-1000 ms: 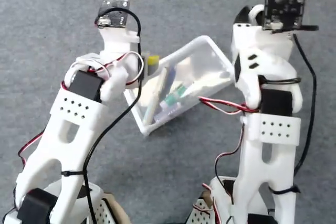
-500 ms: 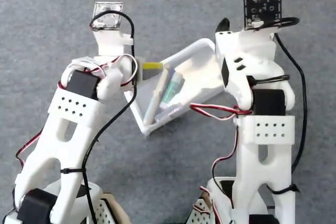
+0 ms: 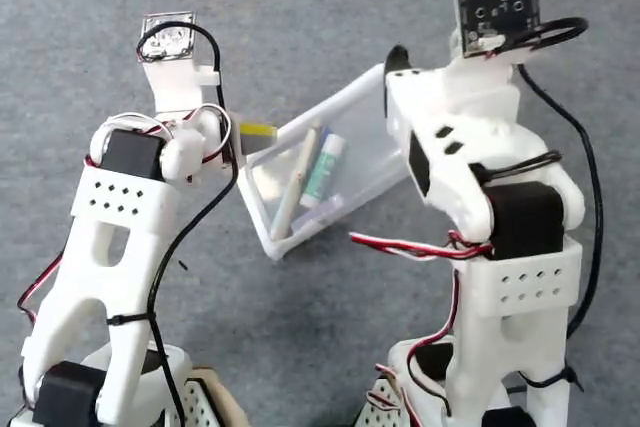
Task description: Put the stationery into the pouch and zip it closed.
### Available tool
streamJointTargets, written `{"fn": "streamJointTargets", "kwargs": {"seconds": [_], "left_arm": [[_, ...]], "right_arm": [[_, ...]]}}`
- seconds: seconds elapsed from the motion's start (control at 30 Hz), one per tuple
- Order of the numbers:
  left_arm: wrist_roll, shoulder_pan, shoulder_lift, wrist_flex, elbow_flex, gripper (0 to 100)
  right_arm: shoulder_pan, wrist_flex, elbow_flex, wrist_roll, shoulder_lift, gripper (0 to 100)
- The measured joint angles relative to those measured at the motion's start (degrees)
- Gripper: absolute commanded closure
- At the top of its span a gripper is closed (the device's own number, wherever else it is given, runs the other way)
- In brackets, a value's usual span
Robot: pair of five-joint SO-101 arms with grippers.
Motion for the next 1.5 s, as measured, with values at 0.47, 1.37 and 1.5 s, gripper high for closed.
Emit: {"fn": "streamJointTargets", "kwargs": {"seconds": [0.47, 1.37, 1.5], "left_arm": [[0.0, -0.09, 0.0, 1.23, 0.0, 64], [0.09, -3.52, 0.0, 11.34, -1.23, 86], [0.09, -3.52, -0.53, 15.21, -2.73, 93]], "right_arm": [[-0.88, 5.89, 17.58, -3.43, 0.35, 36.1], [-0.97, 23.38, 13.36, 8.35, 0.35, 43.1], [-0.97, 24.7, 13.19, 8.35, 0.35, 62.2]]}}
